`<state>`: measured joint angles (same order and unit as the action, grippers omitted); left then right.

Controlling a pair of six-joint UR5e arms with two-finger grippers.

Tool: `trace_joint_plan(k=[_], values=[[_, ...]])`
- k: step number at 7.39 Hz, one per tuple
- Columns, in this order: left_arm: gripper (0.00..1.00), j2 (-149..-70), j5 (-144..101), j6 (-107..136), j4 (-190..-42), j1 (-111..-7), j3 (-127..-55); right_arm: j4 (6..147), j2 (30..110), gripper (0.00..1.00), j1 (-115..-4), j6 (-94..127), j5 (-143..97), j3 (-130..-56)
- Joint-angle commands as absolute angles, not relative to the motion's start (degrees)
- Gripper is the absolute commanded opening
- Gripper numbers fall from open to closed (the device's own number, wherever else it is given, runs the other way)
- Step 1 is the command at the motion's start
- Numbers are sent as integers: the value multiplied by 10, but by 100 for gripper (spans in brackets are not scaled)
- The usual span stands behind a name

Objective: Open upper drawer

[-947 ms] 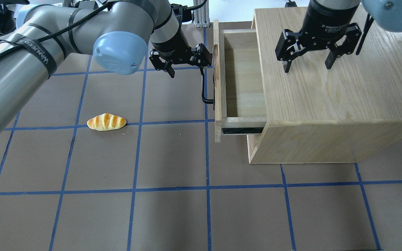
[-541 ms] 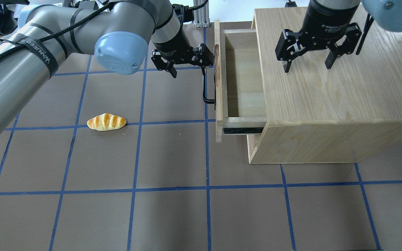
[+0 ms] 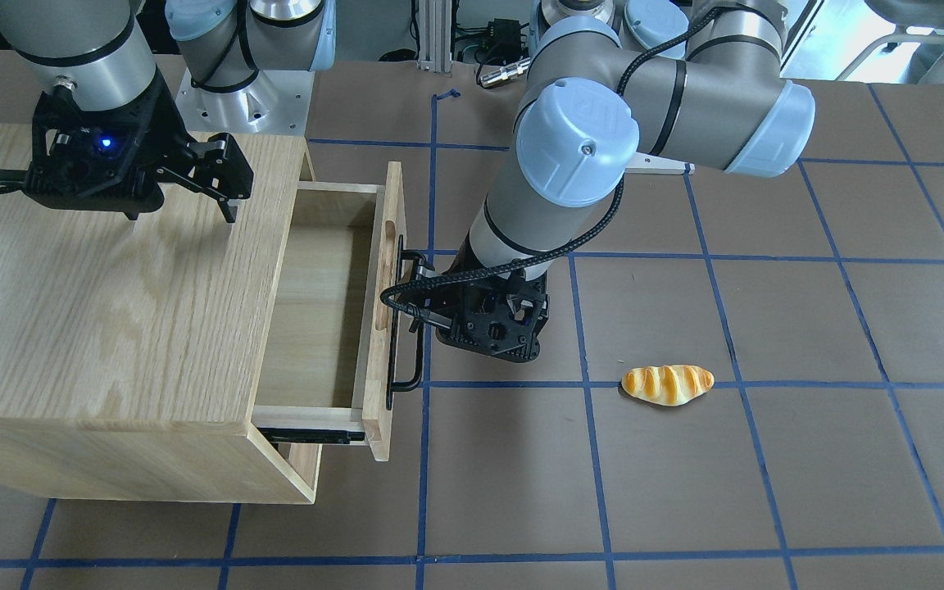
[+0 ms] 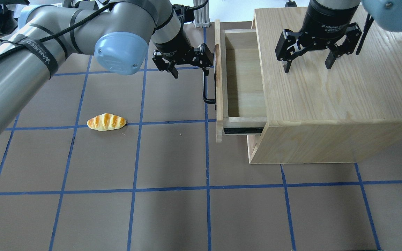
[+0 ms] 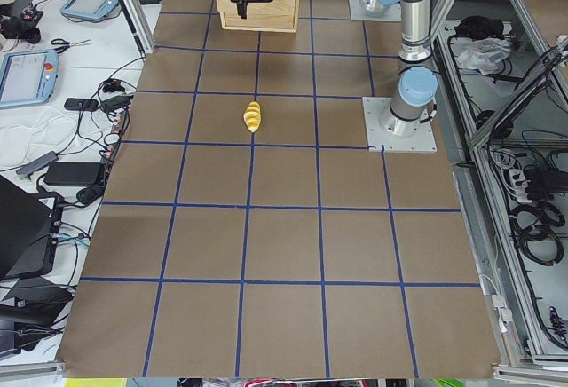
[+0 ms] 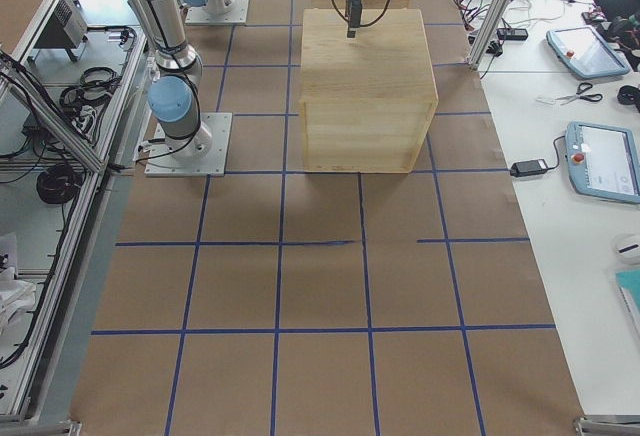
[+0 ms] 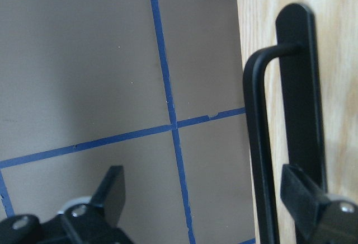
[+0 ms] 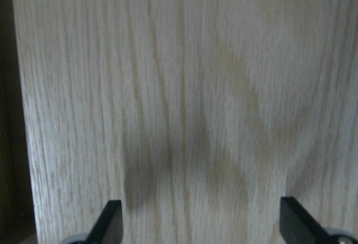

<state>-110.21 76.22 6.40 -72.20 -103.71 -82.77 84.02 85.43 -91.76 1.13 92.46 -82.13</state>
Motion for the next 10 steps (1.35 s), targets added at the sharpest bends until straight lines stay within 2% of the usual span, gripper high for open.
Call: trace_joint_plan(k=[1,10], values=[[100,-1104,767,58,-721,-1037,-829,840,854,100,-918,11,925,-821],[100,-1099,837,40,-722,-1032,-825,840,854,100,-918,11,925,-821]])
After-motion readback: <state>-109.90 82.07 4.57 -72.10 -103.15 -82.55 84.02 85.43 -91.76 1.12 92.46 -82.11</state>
